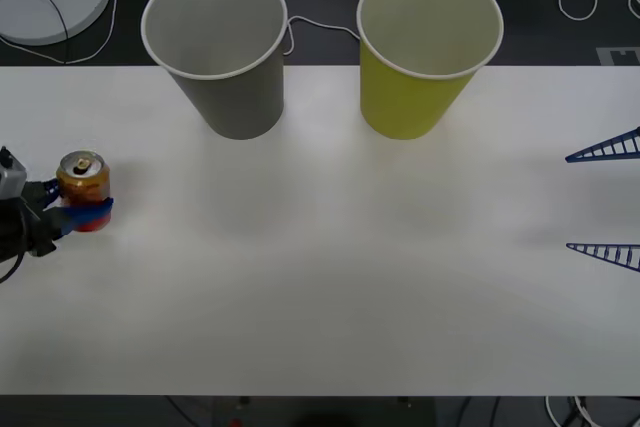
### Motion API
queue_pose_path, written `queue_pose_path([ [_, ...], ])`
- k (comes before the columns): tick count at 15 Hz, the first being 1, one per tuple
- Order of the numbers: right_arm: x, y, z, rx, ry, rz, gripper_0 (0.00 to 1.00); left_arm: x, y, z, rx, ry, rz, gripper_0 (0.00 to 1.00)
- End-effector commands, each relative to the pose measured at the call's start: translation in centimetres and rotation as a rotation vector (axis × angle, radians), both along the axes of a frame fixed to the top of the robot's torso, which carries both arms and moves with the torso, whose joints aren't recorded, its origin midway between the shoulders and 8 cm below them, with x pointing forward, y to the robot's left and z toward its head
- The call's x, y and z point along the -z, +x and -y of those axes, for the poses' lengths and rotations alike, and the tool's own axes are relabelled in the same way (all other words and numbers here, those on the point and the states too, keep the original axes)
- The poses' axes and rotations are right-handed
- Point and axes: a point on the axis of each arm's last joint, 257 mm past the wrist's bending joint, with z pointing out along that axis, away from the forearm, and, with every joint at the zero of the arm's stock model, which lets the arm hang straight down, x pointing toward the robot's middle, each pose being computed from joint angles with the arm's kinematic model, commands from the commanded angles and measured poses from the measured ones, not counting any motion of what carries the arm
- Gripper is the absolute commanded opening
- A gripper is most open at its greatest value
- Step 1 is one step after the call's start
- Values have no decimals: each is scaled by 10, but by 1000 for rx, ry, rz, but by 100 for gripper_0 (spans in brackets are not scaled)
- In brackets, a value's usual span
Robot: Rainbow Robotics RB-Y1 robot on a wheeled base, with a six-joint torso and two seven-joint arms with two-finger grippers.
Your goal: Put the can into the green bin and the plastic bottle into the gray bin
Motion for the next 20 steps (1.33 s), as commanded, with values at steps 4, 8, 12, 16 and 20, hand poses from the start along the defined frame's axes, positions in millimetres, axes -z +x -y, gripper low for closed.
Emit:
queue_pose_path([
  [4,0,0,0,0,0,0,100,-29,-20,-4,122,148,-106,0],
  [8,0,0,0,0,0,0,100,-60,-22,-1,198,260,-156,0],
  [12,0,0,0,0,0,0,100,-82,-19,1,270,367,-194,0],
  [16,0,0,0,0,0,0,100,-116,-19,18,282,430,-268,0],
  [20,0,0,0,0,0,0,100,-157,-20,50,299,454,-274,0],
])
